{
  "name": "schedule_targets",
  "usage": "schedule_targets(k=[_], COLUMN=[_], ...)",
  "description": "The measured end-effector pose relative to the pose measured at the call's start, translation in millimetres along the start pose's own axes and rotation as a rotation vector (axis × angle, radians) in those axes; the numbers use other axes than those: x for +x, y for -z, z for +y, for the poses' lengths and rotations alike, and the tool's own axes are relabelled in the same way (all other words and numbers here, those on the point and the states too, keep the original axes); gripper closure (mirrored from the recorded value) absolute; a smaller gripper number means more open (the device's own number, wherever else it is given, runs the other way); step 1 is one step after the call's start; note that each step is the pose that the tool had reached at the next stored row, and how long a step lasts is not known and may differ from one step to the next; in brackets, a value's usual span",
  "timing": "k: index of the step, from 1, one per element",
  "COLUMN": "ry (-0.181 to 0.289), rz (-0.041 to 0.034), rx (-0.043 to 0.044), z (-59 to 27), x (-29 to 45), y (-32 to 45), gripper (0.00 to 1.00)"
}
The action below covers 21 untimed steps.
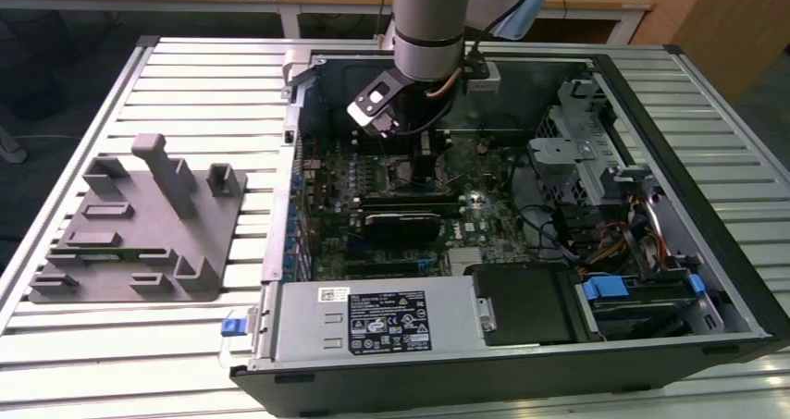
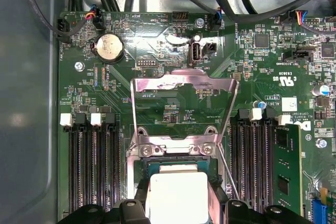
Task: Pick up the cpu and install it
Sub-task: 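Place the cpu into insertion slot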
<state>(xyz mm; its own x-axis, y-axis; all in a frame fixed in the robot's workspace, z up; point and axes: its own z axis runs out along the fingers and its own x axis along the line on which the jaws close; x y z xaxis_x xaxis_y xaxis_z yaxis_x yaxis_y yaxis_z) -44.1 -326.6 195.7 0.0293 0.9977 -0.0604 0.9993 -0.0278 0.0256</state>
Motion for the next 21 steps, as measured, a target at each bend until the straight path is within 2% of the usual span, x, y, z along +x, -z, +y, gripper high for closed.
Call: schedule_targets(k=[21], ry=[0.001], rz=[0.0000], rx=[0.0000], z=[1.2], x=[0.1], y=[-0.9], gripper=[0.47])
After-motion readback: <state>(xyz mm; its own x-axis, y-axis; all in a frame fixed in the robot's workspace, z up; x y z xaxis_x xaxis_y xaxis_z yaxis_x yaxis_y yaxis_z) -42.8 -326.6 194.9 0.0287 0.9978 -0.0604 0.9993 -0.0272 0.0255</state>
